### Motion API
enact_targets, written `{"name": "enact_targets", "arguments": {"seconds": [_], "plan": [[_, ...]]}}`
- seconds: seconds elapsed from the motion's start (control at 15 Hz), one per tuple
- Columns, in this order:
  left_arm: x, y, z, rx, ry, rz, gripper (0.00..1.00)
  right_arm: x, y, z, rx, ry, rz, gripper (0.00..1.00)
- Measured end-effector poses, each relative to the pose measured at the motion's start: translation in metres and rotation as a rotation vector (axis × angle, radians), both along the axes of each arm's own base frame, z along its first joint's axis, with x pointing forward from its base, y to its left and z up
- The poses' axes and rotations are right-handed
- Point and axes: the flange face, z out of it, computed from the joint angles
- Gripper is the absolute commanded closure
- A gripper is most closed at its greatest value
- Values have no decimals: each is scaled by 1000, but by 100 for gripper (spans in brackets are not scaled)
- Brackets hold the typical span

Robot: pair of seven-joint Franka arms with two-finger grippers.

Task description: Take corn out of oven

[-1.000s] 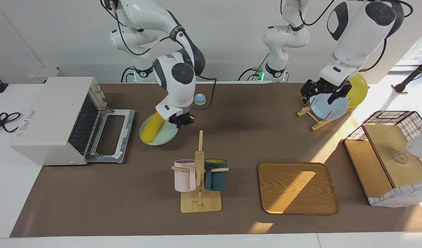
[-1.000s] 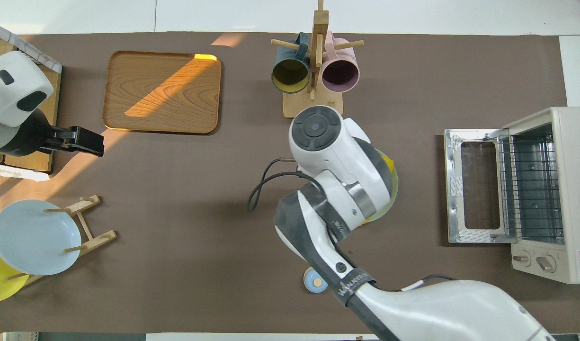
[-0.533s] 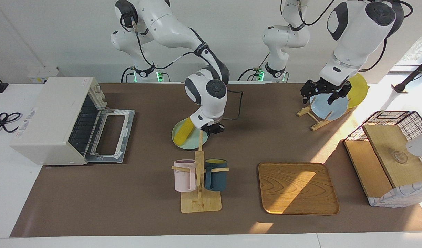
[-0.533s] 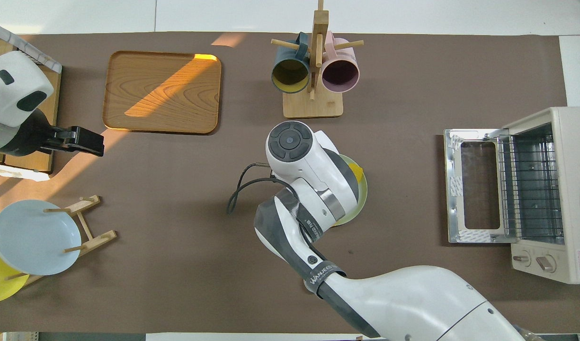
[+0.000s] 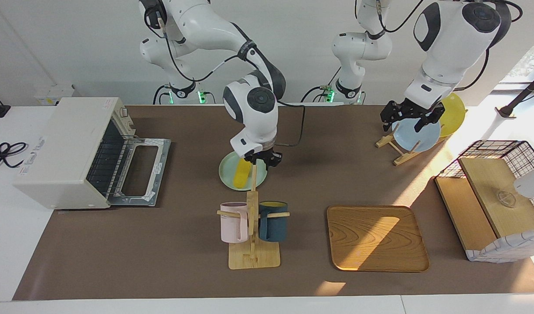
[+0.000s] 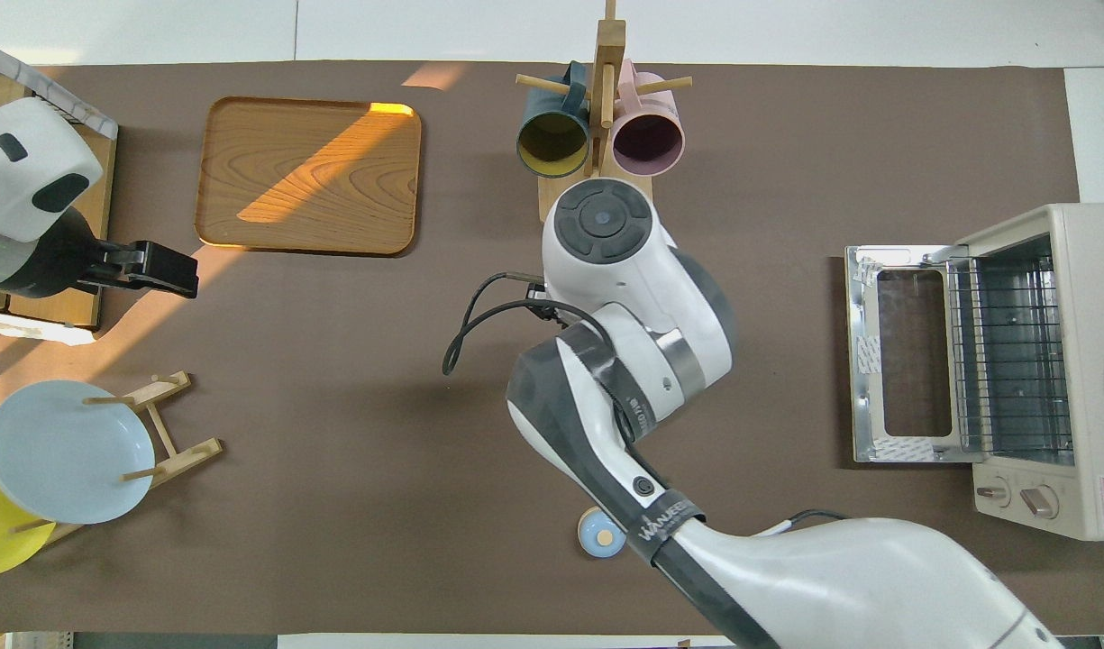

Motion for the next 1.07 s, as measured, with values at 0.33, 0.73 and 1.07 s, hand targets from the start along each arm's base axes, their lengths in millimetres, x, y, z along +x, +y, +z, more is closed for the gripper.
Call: {"name": "enact_targets", "arguments": {"seconds": [0.33,0.73,1.07], "plan": [[-2,-11,-1,0,-1,-20,0,16,-131,-3,-103,87,-17,100],[-29,-100,-25,-33,-7,-132,0,-20,-212,-86,-216,115,20,100],[-56,-187,-47,-112,-25,-138,0,-29,-259,-110,-307,111,66,100]]}}
